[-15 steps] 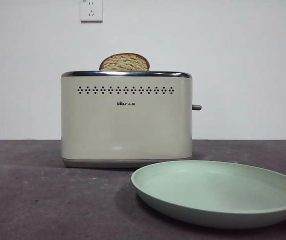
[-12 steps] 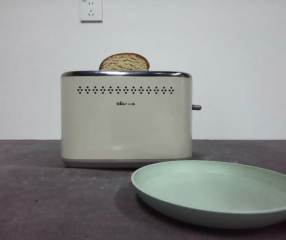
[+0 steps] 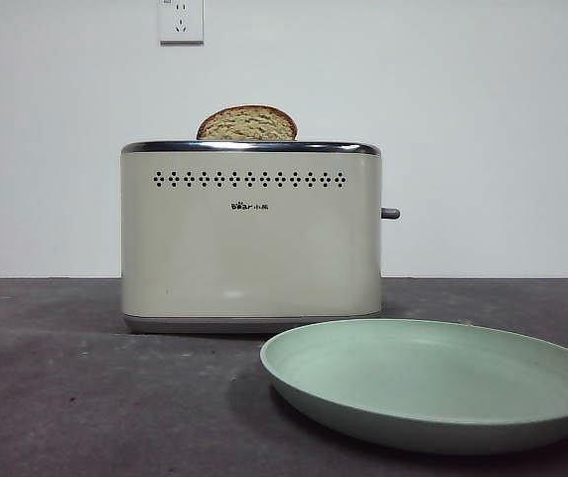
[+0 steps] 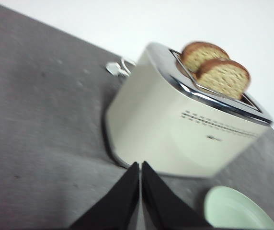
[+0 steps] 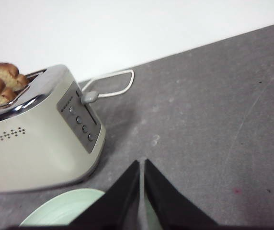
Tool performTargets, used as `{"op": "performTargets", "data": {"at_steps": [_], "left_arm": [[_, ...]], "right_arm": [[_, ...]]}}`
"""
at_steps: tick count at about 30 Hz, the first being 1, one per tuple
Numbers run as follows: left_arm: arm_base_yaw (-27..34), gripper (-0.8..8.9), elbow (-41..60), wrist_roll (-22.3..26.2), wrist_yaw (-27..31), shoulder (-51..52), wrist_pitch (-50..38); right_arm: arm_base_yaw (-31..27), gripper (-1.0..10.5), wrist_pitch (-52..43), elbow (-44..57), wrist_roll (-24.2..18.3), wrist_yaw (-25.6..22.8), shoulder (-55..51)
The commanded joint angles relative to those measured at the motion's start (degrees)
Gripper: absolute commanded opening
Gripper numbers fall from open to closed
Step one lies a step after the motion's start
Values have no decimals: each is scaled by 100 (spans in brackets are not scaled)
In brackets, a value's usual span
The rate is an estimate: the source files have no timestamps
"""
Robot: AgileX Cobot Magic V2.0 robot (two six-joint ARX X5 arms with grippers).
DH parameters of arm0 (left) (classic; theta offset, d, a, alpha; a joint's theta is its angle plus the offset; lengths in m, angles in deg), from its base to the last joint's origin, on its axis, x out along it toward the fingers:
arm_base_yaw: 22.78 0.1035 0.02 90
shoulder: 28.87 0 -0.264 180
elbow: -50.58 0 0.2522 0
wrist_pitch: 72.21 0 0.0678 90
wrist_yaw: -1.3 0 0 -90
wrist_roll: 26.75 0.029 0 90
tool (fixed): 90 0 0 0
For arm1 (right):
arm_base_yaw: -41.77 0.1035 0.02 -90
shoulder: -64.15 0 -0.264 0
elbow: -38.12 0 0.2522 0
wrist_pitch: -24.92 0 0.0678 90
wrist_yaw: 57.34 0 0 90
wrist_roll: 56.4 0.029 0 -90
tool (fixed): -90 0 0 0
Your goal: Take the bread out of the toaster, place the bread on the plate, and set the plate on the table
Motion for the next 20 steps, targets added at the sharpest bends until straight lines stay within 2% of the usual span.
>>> {"op": "performTargets", "data": {"at_steps": [1,10,16,20], "left_arm": [[9,7,-494,308,-299,-330,164],[-7,7,-1923,1534,-1257,-1554,1331],[-74,7,-2472,2004,-1506,-2046,2017],[-203,7,-2586,2144,-1519,-2166,2238]], "right_arm": [[9,4,328,-564,-481,118,396],[227,4,1672,-2100,-1491,844,1941],[632,4,2671,-2841,-2057,946,2693],[883,4,2918,-3047,-2188,918,2959]]}}
